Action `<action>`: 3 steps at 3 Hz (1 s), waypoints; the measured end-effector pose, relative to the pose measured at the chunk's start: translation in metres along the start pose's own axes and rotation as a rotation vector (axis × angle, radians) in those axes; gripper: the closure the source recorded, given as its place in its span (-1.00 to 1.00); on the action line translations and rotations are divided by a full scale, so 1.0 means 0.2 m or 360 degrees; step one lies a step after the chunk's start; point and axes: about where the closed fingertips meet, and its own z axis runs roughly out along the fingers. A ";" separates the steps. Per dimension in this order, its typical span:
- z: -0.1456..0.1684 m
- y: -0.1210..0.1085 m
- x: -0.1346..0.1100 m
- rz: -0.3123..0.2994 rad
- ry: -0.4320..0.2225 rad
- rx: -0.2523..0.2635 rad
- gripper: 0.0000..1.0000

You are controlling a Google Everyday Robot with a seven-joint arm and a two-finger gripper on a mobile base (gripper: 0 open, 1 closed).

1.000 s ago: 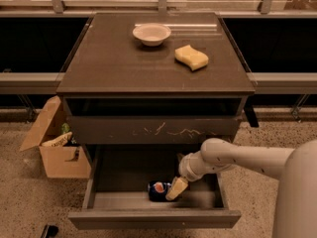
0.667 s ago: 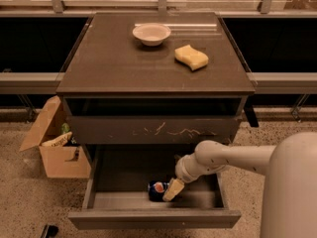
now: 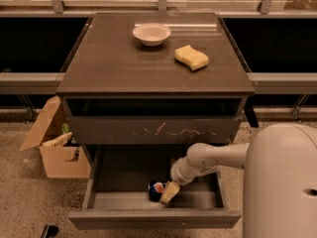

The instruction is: Pick pepsi can from middle drawer and place on counter

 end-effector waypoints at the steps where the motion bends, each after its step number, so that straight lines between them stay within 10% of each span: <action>1: 0.02 0.00 0.00 -0.0005 0.0014 0.0002 -0.66; 3: 0.04 0.00 0.00 -0.0010 0.0016 -0.0005 0.26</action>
Offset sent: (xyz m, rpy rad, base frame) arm 0.0017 0.0061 -0.0128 -0.0113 0.0053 0.0085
